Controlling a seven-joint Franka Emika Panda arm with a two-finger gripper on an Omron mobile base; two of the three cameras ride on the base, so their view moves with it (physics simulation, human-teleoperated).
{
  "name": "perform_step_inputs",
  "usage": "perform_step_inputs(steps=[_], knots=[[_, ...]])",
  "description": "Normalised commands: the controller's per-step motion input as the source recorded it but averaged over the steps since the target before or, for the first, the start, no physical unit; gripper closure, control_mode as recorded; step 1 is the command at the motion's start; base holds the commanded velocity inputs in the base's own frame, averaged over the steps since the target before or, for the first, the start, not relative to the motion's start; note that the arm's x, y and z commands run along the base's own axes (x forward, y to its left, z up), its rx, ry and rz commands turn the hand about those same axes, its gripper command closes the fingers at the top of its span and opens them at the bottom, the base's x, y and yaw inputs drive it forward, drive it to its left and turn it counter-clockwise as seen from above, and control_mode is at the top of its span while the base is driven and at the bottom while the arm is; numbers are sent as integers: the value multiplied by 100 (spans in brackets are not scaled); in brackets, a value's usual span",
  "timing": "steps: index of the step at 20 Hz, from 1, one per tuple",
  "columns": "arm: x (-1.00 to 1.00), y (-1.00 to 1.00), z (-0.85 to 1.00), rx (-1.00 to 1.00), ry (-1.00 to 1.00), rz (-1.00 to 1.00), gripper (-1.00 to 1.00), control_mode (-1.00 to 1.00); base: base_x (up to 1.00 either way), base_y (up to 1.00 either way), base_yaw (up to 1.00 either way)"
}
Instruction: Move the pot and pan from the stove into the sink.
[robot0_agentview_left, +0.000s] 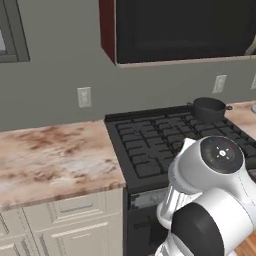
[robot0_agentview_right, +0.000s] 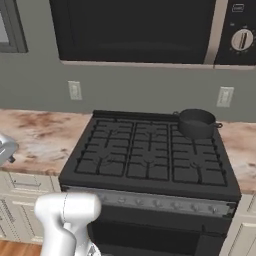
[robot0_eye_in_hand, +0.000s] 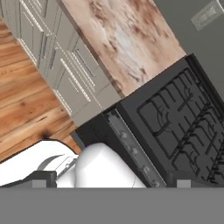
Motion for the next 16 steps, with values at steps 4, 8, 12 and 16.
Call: perform_step_inputs(steps=[4, 8, 12, 16], knots=[[0, 0, 0, 0, 0, 0, -100, 100, -47, -23, -24], [0, 0, 0, 0, 0, 0, -100, 100, -14, -13, -8], [0, 0, 0, 0, 0, 0, -100, 100, 0, -2, 0], [0, 0, 0, 0, 0, 0, -100, 100, 1, -50, 0]])
